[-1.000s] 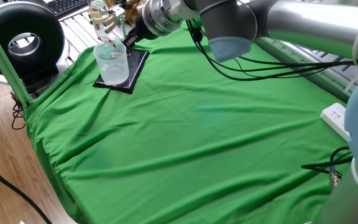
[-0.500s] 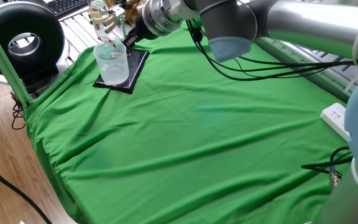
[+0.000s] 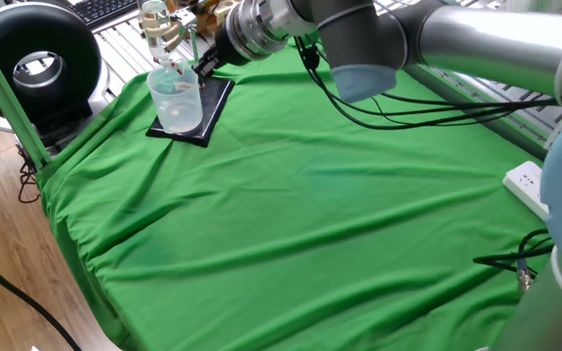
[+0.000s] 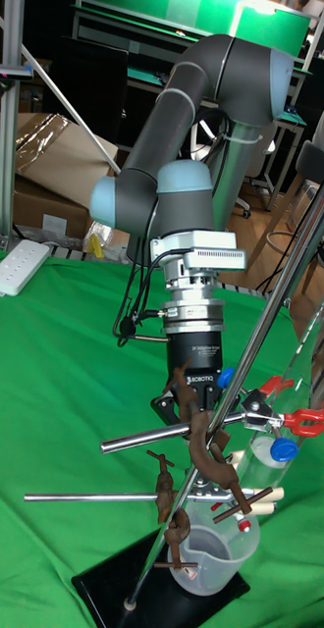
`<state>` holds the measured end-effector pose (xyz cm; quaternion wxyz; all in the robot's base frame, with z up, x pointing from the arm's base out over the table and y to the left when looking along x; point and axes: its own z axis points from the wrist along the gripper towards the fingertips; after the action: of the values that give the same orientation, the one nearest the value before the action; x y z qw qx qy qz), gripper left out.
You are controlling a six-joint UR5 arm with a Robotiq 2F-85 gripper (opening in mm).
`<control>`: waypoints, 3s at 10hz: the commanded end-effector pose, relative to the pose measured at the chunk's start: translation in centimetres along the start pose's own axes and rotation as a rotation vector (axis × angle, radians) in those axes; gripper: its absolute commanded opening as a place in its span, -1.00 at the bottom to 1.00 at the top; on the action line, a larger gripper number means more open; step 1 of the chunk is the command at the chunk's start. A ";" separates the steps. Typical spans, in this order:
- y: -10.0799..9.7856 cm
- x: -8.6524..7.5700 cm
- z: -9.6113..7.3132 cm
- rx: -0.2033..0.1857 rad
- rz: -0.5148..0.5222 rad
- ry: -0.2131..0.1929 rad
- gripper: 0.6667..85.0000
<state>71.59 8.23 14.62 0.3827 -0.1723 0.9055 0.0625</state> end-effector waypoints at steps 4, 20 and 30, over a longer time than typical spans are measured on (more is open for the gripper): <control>1.0 -1.9 0.3 -0.052 0.017 -0.082 -0.98; 0.8 -2.7 2.9 -0.062 -0.046 -0.152 -0.98; 1.0 -3.5 4.2 -0.063 -0.049 -0.180 -0.98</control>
<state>75.91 11.38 14.04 0.4540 -0.2046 0.8618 0.0968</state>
